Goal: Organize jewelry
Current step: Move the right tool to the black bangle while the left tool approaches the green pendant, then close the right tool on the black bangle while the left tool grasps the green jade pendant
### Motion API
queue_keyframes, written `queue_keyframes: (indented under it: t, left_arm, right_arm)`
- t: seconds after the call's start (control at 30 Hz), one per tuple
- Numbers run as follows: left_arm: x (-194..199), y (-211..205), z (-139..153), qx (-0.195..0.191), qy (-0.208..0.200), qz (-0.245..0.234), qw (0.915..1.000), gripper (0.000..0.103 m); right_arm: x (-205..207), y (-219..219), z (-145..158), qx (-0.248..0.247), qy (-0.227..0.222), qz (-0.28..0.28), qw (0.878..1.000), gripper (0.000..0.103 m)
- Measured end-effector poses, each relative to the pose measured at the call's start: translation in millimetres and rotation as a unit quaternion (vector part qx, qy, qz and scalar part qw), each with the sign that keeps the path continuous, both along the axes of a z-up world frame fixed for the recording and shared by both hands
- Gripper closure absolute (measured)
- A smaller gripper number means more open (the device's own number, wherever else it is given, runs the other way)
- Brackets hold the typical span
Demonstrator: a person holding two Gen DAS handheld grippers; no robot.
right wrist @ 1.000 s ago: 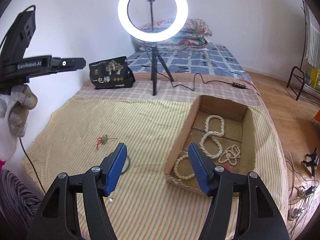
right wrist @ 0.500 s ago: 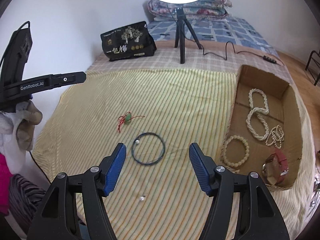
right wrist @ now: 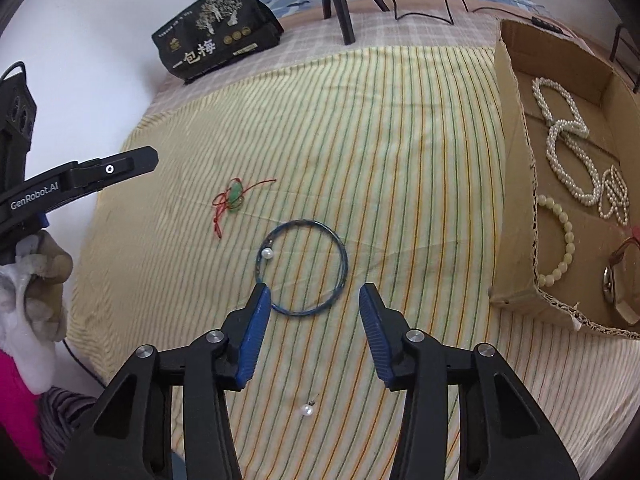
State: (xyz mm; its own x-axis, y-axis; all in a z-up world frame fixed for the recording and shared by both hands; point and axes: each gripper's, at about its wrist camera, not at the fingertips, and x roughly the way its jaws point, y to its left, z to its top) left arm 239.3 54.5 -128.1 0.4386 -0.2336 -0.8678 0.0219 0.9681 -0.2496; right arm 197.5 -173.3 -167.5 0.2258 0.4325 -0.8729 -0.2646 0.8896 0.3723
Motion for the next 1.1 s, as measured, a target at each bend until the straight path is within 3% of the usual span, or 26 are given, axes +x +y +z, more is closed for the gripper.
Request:
queue_keyframes:
  t: [0.3, 0.5, 0.6, 0.9, 1.1]
  left_arm:
    - [19, -15, -31, -0.011, 0.045, -0.003, 0.9989, 0.061]
    - [25, -25, -49, 0.003, 0.066, -0.006, 0.9978, 0.061]
    - [27, -29, -56, 0.009, 0.074, -0.009, 0.9972, 0.070]
    - [32, -35, -68, 0.011, 0.089, -0.008, 0.9959, 0.070]
    - [37, -41, -74, 0.029, 0.091, -0.010, 0.9954, 0.079]
  right_arm:
    - [10, -3, -17, -0.017, 0.022, -0.013, 1.000, 0.072]
    - [10, -2, -25, -0.025, 0.029, -0.009, 0.999, 0.077]
    - [11, -2, -27, -0.026, 0.030, -0.009, 0.999, 0.079]
    - [13, 3, -30, -0.028, 0.028, -0.009, 0.999, 0.081]
    - [13, 5, -30, -0.035, 0.022, -0.004, 0.999, 0.083]
